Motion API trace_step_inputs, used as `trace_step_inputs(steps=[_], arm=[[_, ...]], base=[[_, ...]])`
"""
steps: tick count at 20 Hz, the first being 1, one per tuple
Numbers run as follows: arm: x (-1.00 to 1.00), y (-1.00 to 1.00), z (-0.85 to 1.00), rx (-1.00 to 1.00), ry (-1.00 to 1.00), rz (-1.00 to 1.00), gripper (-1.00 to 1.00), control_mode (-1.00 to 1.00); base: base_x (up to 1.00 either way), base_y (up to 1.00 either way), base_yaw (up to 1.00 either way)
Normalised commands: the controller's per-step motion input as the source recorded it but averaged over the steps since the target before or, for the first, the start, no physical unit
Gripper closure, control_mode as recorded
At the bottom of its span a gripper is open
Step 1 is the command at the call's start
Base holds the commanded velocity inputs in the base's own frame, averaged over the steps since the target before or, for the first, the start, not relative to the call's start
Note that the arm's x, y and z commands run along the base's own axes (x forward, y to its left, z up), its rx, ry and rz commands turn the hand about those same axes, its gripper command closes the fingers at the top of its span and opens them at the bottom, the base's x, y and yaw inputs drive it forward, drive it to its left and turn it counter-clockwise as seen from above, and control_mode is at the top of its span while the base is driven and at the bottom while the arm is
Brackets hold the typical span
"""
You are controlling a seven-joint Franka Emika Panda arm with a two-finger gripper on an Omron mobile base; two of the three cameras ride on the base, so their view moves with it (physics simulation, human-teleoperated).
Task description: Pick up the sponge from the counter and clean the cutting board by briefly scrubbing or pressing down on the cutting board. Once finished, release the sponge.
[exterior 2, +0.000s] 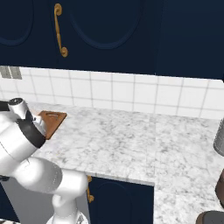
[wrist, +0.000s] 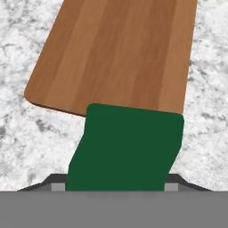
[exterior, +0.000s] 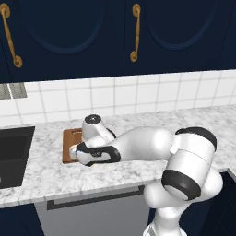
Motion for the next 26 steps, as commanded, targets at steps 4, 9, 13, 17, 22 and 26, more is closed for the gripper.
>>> trace_step_inputs(steps=[4, 9, 13, 17, 22, 26], arm=[[0.58, 0.55, 0.0, 0.0, 0.04, -0.13, 1.0, -1.0], [0.46, 0.45, -0.03, 0.0, 0.07, -0.09, 1.0, -1.0], [0.29, 0.37, -0.15, 0.0, 0.0, -0.1, 1.0, -1.0], [0.07, 0.18, -0.39, 0.0, 0.0, -0.11, 1.0, -1.0], [0.14, 0.01, -0.5, 0.0, 0.0, -0.09, 1.0, -1.0], [0.32, 0.0, -0.36, 0.0, 0.0, -0.02, 1.0, -1.0]], base=[[0.0, 0.0, 0.0], [0.0, 0.0, 0.0], [0.0, 0.0, 0.0], [0.0, 0.0, 0.0], [0.0, 0.0, 0.0], [0.0, 0.0, 0.0]])
